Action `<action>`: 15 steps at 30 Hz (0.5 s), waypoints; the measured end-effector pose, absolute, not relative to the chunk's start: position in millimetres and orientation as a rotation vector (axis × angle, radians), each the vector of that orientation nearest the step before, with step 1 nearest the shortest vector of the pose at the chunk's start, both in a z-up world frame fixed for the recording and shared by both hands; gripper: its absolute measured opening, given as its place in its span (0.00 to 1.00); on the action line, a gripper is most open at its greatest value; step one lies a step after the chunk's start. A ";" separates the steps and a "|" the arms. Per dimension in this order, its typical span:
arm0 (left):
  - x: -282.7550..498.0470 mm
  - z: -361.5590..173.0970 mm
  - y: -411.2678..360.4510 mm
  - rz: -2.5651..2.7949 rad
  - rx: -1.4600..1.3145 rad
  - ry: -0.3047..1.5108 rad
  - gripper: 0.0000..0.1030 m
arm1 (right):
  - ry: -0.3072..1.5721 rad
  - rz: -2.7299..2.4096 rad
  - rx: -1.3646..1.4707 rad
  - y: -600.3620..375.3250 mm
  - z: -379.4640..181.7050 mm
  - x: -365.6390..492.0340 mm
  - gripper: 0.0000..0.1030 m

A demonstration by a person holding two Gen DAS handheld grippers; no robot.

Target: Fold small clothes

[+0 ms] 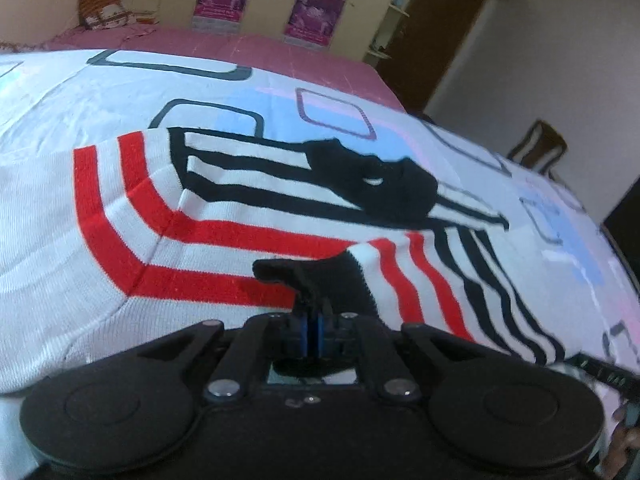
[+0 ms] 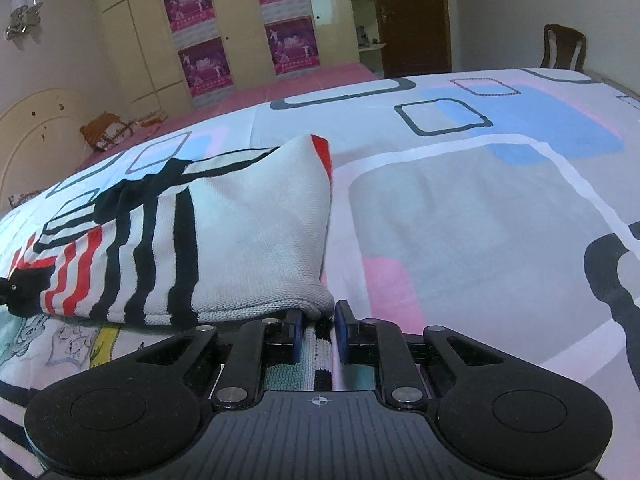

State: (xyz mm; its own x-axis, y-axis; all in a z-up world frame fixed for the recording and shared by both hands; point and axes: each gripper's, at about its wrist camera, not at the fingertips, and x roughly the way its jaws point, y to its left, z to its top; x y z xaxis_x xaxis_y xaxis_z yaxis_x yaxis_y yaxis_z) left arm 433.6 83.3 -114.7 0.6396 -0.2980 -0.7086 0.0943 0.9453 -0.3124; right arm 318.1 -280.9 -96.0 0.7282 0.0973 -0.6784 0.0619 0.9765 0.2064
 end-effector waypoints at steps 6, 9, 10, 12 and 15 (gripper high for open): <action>425.1 -99.3 92.3 -0.213 -0.223 0.778 0.65 | 0.657 0.016 0.317 -308.0 -64.7 301.9 0.63; 445.3 -106.2 94.5 -0.234 -0.280 0.832 0.52 | 0.646 0.013 0.368 -320.3 -55.6 336.3 0.57; 452.0 -108.7 92.3 -0.231 -0.277 0.846 0.49 | 0.643 0.025 0.390 -323.2 -54.1 352.5 0.50; 459.8 -111.8 88.2 -0.214 -0.269 0.853 0.42 | 0.662 0.034 0.402 -325.3 -55.7 387.2 0.40; 460.9 -114.8 84.0 -0.213 -0.245 0.853 0.14 | 0.702 0.051 0.433 -331.7 -66.8 430.1 0.40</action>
State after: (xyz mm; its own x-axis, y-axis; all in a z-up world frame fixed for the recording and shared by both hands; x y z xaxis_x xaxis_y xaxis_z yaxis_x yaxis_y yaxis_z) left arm 460.9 84.0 -114.8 0.6395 -0.2819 -0.7153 0.0866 0.9509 -0.2973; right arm 430.1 -331.7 -66.8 0.7662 0.1885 -0.6143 0.0985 0.9103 0.4022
